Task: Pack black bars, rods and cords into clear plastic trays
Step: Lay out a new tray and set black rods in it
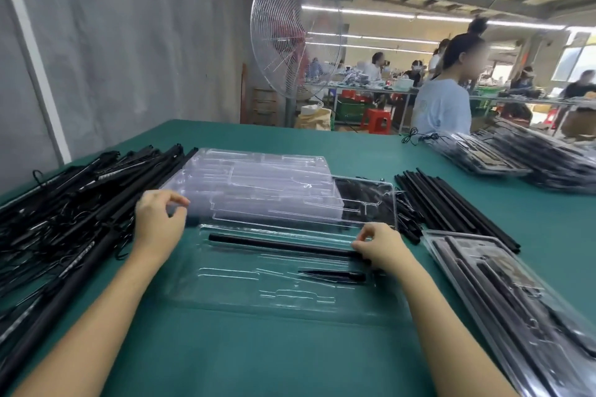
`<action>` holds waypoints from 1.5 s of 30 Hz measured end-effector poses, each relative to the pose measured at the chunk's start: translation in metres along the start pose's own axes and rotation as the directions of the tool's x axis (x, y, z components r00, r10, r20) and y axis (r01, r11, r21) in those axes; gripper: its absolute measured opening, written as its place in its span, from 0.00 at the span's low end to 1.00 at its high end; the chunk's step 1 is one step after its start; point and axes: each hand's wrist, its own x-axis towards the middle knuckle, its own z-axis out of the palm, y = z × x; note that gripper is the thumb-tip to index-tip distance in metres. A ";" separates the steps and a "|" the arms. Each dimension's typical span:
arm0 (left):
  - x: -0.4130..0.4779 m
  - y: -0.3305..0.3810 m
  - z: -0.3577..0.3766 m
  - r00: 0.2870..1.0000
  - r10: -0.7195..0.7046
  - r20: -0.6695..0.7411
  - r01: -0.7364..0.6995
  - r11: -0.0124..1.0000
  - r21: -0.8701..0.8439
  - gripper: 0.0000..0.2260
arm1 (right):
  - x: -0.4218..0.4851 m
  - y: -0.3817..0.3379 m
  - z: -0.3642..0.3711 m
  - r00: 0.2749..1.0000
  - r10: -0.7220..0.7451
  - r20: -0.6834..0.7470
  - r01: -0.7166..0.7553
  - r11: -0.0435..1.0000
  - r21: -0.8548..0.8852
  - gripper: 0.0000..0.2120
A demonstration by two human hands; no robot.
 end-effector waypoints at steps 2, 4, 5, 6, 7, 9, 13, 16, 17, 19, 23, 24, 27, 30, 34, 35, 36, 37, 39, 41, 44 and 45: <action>0.016 -0.022 -0.013 0.997 0.035 -0.065 -0.021 0.980 0.197 0.06 | 0.001 0.005 0.003 1.000 0.012 0.016 -0.013 0.998 0.055 0.06; 0.035 -0.058 -0.029 0.997 -0.068 -0.045 0.081 0.903 0.422 0.12 | 0.002 0.006 0.003 1.000 0.025 0.017 -0.026 0.996 0.082 0.07; 0.042 -0.079 -0.037 0.987 -0.160 0.005 0.135 0.846 0.517 0.17 | 0.002 0.006 0.003 0.999 0.033 0.019 -0.034 0.996 0.081 0.08; 0.046 -0.099 -0.044 0.966 -0.248 0.071 0.155 0.779 0.607 0.21 | 0.003 0.006 0.003 0.999 0.041 0.020 -0.042 0.996 0.077 0.08; 0.047 -0.118 -0.050 0.941 -0.310 0.134 0.138 0.715 0.686 0.22 | 0.004 0.005 0.003 0.999 0.047 0.022 -0.048 0.996 0.073 0.08; 0.047 -0.142 -0.056 0.931 -0.303 0.204 0.048 0.656 0.753 0.19 | 0.005 0.005 0.004 0.998 0.052 0.029 -0.053 0.996 0.072 0.08; 0.049 -0.135 -0.056 0.956 -0.172 0.237 -0.103 0.561 0.822 0.14 | 0.006 0.006 0.003 0.998 0.059 0.032 -0.062 0.993 0.104 0.08; 0.042 -0.112 -0.055 0.956 -0.210 0.204 -0.089 0.456 0.885 0.25 | 0.006 0.008 0.003 0.998 0.066 0.025 -0.068 0.992 0.110 0.08; 0.039 -0.106 -0.055 0.955 -0.242 0.174 -0.047 0.453 0.890 0.30 | 0.006 0.009 0.003 0.997 0.067 0.024 -0.069 0.992 0.110 0.07; 0.038 -0.095 -0.055 0.924 -0.353 0.146 0.021 0.429 0.903 0.35 | 0.006 0.010 0.004 0.998 0.067 0.018 -0.068 0.992 0.107 0.07; 0.045 -0.079 -0.060 0.819 -0.529 0.224 0.026 0.423 0.906 0.20 | 0.006 0.009 0.005 0.998 0.068 0.013 -0.069 0.991 0.114 0.07; 0.046 -0.077 -0.061 0.812 -0.527 0.251 0.002 0.431 0.902 0.15 | 0.006 0.009 0.005 0.997 0.069 0.015 -0.071 0.991 0.117 0.07; 0.050 -0.066 -0.066 0.846 -0.463 0.264 0.006 0.505 0.863 0.08 | 0.006 0.009 0.003 0.998 0.065 0.026 -0.068 0.990 0.125 0.06; 0.061 -0.031 -0.078 0.913 -0.339 0.226 0.049 0.642 0.766 0.07 | 0.005 0.006 0.002 0.996 0.073 0.045 -0.077 0.991 0.106 0.05; 0.072 0.054 -0.105 0.963 -0.037 0.268 -0.072 0.920 0.386 0.07 | 0.005 -0.004 0.001 0.997 0.074 0.016 -0.074 0.997 -0.004 0.05; 0.069 0.081 -0.112 0.946 -0.003 0.324 -0.067 0.976 0.208 0.07 | 0.003 -0.010 -0.001 0.998 0.057 -0.022 -0.057 0.998 -0.003 0.06; 0.062 0.109 -0.118 0.914 0.003 0.405 0.003 1.000 -0.015 0.08 | 0.001 -0.019 -0.003 0.998 0.025 -0.062 -0.024 0.999 0.025 0.07; 0.056 0.135 -0.122 0.881 0.025 0.472 0.091 0.971 -0.222 0.08 | -0.004 -0.030 -0.007 0.996 -0.022 -0.089 0.029 0.996 0.086 0.08; 0.050 0.174 -0.121 0.858 0.102 0.504 0.174 0.865 -0.471 0.08 | -0.017 -0.058 -0.015 0.989 -0.149 0.016 0.133 0.922 0.363 0.10; 0.046 0.202 -0.111 0.883 0.131 0.452 0.185 0.787 -0.588 0.09 | -0.035 -0.082 -0.023 0.874 -0.389 0.292 0.087 0.716 0.693 0.22; 0.047 0.222 -0.090 0.946 0.015 0.323 0.222 0.695 -0.684 0.07 | -0.054 -0.098 -0.027 0.499 -0.744 0.445 -0.143 0.436 0.889 0.43; 0.050 0.222 -0.085 0.957 -0.043 0.286 0.240 0.670 -0.703 0.08 | -0.060 -0.100 -0.029 0.396 -0.799 0.453 -0.191 0.411 0.891 0.46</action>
